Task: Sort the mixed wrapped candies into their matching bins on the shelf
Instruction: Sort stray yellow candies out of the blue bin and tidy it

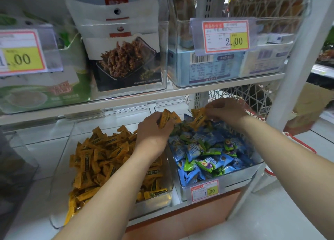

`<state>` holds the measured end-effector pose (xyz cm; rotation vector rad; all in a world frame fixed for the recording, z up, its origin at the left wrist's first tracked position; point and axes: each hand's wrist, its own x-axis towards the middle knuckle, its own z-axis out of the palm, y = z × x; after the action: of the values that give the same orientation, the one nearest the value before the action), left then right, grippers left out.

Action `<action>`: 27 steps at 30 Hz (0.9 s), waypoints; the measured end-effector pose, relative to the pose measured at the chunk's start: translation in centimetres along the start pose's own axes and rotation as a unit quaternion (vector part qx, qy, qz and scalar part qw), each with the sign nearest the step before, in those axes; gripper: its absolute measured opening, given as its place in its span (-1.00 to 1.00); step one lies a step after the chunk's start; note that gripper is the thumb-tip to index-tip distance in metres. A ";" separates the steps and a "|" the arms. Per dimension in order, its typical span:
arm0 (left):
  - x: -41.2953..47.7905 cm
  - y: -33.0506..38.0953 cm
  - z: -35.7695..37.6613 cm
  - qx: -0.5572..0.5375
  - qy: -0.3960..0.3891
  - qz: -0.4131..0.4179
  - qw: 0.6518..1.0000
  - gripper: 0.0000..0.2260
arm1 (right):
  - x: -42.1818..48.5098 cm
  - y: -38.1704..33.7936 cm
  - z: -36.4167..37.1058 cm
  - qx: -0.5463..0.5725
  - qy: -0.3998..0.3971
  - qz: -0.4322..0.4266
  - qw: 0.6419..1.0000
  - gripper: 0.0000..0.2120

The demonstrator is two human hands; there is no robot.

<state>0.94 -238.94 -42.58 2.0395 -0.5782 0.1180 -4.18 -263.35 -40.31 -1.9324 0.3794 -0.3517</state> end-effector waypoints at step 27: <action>-2.8 -1.5 -7.8 -0.007 -0.020 -0.028 0.999 -0.72 | -9.9 -6.6 9.2 0.090 -0.068 0.016 0.993 -0.92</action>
<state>0.27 -230.78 -40.58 2.0460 -0.5447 0.0392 -8.65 -249.19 -38.33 -1.7594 0.2801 -0.2241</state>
